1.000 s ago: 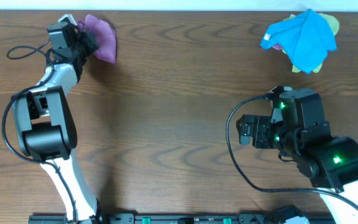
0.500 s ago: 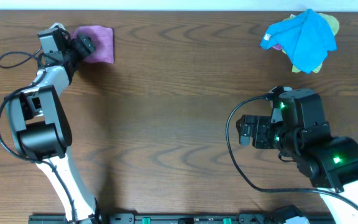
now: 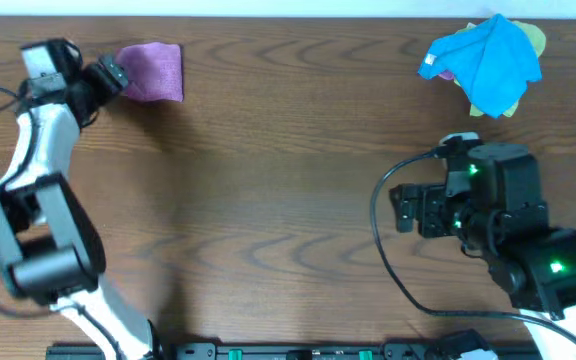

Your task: Fold the cloth

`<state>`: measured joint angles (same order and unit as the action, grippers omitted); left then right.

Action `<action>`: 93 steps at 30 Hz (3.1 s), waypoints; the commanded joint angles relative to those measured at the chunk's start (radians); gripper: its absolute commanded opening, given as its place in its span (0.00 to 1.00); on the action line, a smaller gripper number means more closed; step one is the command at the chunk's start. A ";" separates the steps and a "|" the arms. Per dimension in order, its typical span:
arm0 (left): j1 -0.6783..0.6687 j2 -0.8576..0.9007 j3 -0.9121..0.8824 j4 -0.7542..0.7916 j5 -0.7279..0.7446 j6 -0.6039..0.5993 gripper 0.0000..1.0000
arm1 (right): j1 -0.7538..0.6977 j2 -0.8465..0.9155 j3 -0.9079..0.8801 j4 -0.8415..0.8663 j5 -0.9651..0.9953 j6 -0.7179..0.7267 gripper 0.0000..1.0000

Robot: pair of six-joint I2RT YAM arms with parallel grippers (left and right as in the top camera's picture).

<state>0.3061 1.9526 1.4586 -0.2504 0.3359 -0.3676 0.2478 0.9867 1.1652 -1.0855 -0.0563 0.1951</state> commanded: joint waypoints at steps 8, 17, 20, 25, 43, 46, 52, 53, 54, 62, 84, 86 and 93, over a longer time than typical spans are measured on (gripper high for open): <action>-0.052 -0.238 0.019 -0.334 0.019 0.114 0.95 | -0.319 0.009 0.009 0.047 -0.223 -0.304 0.99; -0.174 -0.333 0.018 -0.578 0.028 0.204 0.95 | -0.518 0.034 -0.093 0.102 -0.463 -0.376 0.99; -0.220 -0.339 0.016 -0.632 0.028 0.208 0.95 | -0.533 0.033 -0.163 0.117 -0.496 -0.380 0.99; -0.305 -0.339 -0.007 -0.644 0.028 0.205 0.95 | -0.537 0.033 -0.248 0.154 -0.517 -0.383 0.99; -0.451 -0.339 -0.014 -0.636 0.151 0.196 0.95 | -0.536 0.033 -0.253 0.154 -0.516 -0.383 0.99; -0.451 -0.339 -0.014 -0.637 0.152 0.196 0.95 | -0.536 0.033 -0.253 0.154 -0.516 -0.383 0.99; -0.451 -0.339 -0.014 -0.664 0.162 0.150 0.95 | -0.536 0.033 -0.253 0.154 -0.516 -0.383 0.99; -0.451 -0.343 -0.014 -0.657 0.162 0.151 0.95 | -0.536 0.033 -0.253 0.154 -0.516 -0.383 0.99; -0.449 -0.350 -0.014 -0.647 0.151 0.151 0.95 | -0.536 0.033 -0.253 0.154 -0.516 -0.383 0.99; -0.450 -0.511 -0.017 -0.543 0.028 0.227 0.95 | -0.536 0.033 -0.253 0.154 -0.516 -0.383 0.99; -0.449 -1.103 -0.632 -0.135 -0.191 0.350 0.95 | -0.536 0.033 -0.253 0.154 -0.516 -0.383 0.99; -0.446 -1.183 -0.694 -0.135 -0.232 0.371 0.95 | -0.536 0.033 -0.253 0.154 -0.516 -0.383 0.99; -0.400 -1.390 -0.853 -0.139 -0.245 0.503 0.95 | -0.536 0.033 -0.253 0.154 -0.516 -0.383 0.99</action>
<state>-0.1097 0.6086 0.6437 -0.3908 0.1184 0.0551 -0.2813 1.0210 0.9131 -0.9302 -0.5533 -0.1738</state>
